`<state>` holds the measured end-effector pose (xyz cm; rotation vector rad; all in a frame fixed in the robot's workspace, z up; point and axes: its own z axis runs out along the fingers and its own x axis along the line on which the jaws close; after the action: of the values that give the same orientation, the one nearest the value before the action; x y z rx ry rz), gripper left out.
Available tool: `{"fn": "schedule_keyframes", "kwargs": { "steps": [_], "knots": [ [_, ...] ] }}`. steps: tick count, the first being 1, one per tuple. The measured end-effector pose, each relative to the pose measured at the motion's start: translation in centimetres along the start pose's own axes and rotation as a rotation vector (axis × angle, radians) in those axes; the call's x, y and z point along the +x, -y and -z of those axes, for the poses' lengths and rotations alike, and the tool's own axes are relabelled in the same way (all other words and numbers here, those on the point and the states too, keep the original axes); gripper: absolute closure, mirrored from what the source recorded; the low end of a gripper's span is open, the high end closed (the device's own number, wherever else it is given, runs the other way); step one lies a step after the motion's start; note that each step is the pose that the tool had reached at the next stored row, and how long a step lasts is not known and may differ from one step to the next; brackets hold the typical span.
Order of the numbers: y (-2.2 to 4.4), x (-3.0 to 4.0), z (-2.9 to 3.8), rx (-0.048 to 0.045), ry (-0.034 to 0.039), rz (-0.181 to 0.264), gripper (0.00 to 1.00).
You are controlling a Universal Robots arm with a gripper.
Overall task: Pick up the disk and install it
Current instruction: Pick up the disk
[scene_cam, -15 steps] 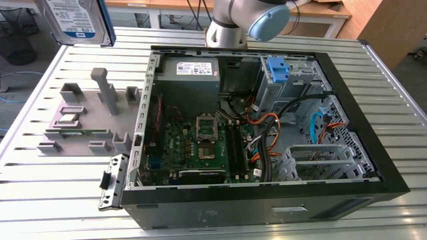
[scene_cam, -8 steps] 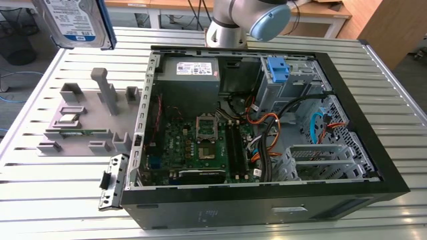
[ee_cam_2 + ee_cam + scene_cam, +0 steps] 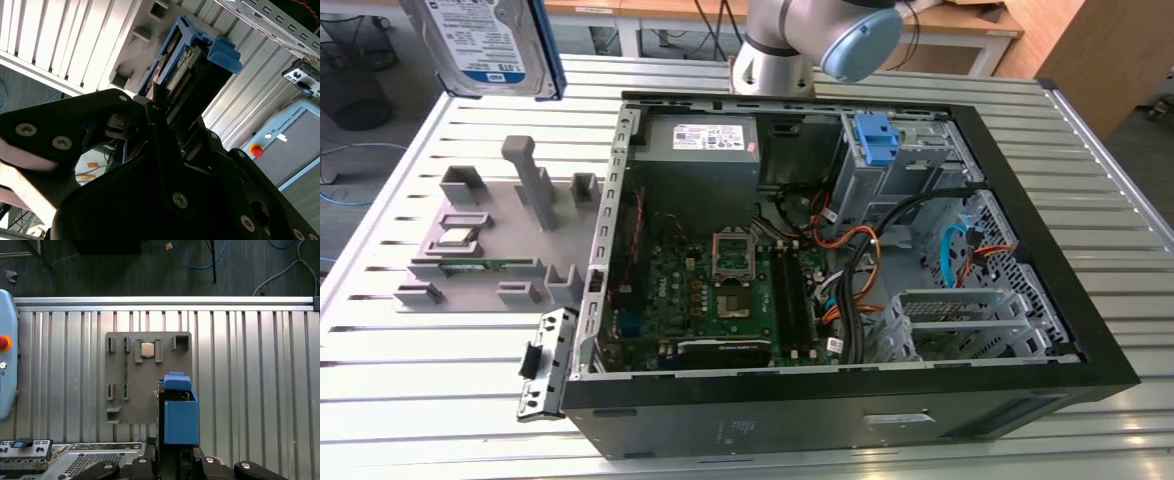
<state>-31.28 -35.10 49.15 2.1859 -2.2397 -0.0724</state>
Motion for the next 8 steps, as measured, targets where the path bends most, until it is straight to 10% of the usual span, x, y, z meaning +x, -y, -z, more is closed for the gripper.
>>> {"fn": "schedule_keyframes", "kwargs": {
  "steps": [8],
  "knots": [
    [2.63, -0.06, 0.08, -0.0044, 0.0000, 0.000, 0.65]
  ]
}}
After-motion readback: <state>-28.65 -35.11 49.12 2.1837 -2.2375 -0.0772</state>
